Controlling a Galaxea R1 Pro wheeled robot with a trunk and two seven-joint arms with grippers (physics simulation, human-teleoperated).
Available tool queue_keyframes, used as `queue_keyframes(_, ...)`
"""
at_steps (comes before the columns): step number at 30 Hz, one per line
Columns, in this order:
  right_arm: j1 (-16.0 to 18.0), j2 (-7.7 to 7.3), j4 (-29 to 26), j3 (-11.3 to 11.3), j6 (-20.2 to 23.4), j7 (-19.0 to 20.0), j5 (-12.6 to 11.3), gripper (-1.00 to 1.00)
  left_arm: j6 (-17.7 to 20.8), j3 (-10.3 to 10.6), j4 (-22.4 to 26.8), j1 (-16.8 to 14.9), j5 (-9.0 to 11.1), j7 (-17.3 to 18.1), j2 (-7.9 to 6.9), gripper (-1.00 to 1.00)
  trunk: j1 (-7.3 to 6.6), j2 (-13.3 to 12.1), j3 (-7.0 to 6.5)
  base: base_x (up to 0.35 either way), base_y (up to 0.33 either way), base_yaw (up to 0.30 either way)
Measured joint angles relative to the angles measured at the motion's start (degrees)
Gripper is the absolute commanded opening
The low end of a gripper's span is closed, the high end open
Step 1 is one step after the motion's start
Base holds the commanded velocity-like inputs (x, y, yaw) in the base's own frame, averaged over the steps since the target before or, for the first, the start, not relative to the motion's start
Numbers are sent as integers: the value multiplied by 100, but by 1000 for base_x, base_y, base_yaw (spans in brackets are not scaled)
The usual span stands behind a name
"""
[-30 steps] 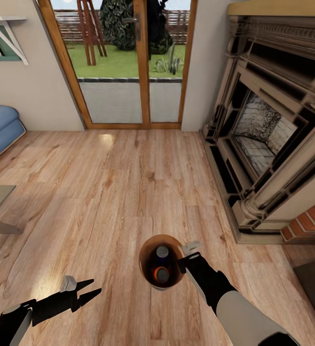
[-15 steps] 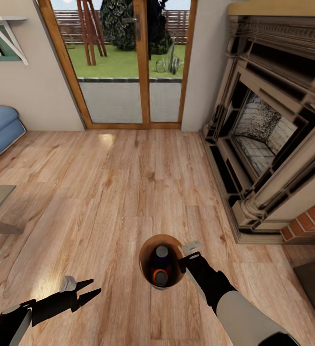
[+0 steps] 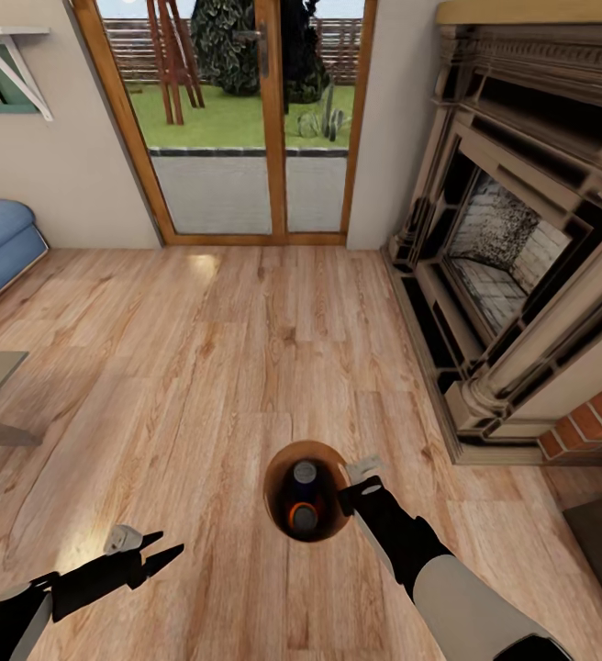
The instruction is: Put the three can of soda from the living room inside the tash can in the kitchen.
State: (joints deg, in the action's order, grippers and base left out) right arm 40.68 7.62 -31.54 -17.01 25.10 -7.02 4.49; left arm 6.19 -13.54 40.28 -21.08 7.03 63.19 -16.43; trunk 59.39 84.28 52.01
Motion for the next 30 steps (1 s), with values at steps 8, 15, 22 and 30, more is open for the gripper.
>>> queue_keyframes(8,-1,1,-5,-2,-77,3,-23,-100,3,0,23,1,0,-9,-1,100,43,79,36,0,0,0)
queue_keyframes(15,-1,1,-6,-3,-81,3,-27,-100,5,0,24,-1,0,-12,-1,100,132,241,108,0,0,0)
queue_keyframes(22,-1,1,-5,-3,-81,3,-25,-100,5,0,24,0,0,-12,-1,100,132,241,108,0,0,0)
queue_keyframes(30,-1,1,-5,-2,-80,3,-23,-100,5,0,24,0,0,-17,-1,100,263,480,215,0,0,0)
